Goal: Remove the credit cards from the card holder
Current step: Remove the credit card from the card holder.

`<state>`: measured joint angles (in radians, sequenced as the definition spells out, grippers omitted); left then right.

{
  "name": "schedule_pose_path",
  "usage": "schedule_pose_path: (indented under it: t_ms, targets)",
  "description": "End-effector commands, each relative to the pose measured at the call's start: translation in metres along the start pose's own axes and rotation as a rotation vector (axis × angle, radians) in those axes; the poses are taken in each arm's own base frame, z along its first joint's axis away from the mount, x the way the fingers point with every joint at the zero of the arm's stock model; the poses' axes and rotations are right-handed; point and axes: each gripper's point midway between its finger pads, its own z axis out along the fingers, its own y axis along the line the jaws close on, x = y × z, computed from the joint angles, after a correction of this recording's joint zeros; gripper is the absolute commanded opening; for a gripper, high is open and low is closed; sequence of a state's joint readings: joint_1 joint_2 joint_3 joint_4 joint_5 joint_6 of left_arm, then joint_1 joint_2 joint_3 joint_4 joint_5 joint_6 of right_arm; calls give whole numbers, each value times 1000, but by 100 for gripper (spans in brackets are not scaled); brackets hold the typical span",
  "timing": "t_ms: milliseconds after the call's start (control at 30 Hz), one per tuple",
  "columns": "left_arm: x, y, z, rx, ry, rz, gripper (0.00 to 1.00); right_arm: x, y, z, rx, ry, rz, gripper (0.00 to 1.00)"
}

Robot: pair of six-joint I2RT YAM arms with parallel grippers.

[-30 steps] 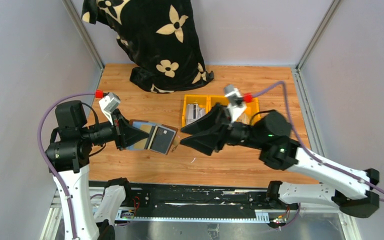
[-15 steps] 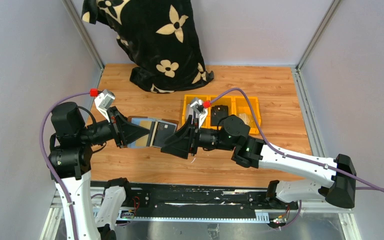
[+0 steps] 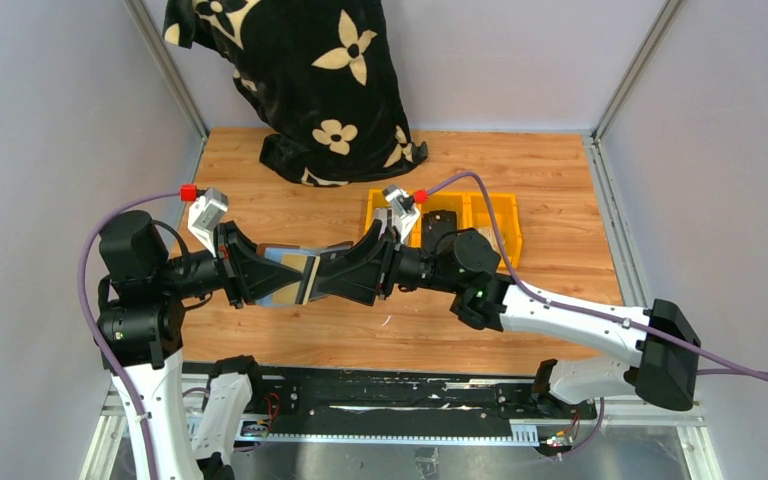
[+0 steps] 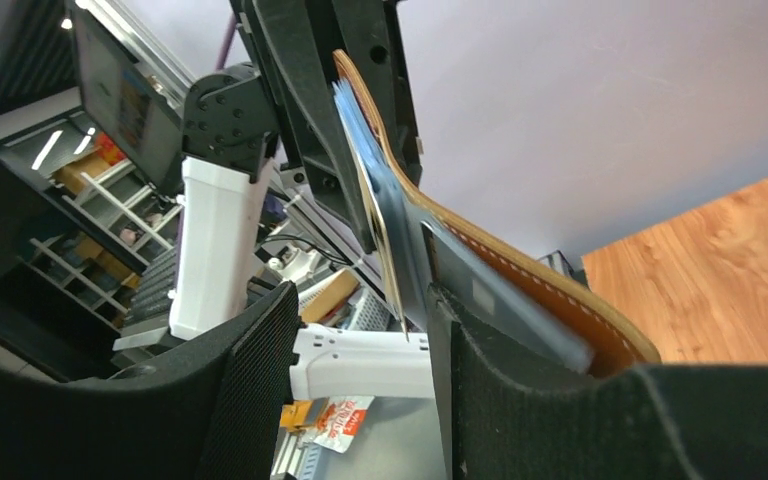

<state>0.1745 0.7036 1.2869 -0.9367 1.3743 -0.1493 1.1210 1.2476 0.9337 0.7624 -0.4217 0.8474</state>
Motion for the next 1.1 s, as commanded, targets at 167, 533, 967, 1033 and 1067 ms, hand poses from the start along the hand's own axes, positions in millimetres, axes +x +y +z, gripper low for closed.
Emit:
schedule_pose_path:
  t_ms: [167,533,967,1033,1067]
  targets:
    - [4,-21,-2,94,12,-44,1,-3,6,9,-102,-45,37,54]
    - [5,-27,-3,113,14,-43,5,-2,4,22,-117,-60,61,18]
    - [4,-34,-4,178,29,-88,22,5,13,5,-168,-65,57,0]
    - [3,-34,-4,177,28,-84,22,8,9,0,-145,-64,58,0]
    - [2,-35,-5,175,27,-77,22,9,8,-2,-135,-65,55,0]
